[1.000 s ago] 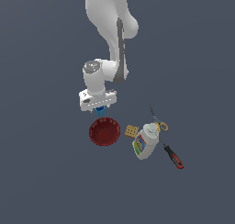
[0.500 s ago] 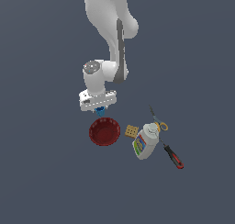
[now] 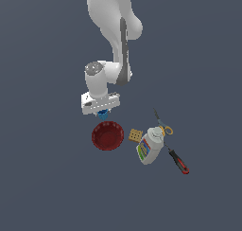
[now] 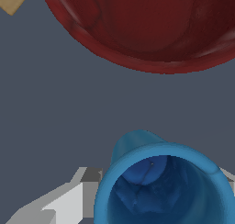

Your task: Pick up a designated object from a clutter of objects.

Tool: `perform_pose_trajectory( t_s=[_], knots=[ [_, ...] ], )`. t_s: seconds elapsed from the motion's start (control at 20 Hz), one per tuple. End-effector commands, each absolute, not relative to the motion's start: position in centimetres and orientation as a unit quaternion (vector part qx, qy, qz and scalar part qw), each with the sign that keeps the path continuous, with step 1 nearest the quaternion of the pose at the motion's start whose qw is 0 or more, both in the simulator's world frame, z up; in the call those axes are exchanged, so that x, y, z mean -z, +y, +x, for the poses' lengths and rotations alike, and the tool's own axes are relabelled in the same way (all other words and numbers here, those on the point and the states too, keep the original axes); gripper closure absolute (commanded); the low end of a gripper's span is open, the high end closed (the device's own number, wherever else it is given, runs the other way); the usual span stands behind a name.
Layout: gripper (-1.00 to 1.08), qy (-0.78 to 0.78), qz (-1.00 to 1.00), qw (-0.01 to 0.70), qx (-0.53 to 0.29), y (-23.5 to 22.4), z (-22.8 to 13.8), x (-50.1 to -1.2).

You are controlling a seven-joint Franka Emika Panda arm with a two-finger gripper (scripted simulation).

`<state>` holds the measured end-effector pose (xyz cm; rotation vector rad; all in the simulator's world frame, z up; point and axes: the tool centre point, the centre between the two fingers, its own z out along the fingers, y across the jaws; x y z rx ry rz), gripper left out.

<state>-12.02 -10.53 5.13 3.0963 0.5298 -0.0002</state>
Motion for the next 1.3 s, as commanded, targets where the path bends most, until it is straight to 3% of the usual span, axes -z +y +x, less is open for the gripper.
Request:
perform_pose_trajectory(
  t_s=[0.0, 0.45, 1.25],
  knots=[
    [1.08, 0.169, 0.986, 0.0, -0.001, -10.7, -11.7, -5.8],
    [1.08, 0.168, 0.986, 0.001, 0.0, -11.9, -9.6, -10.2],
    [1.08, 0.168, 0.986, 0.001, 0.0, -15.4, -3.2, -23.4]
  ],
)
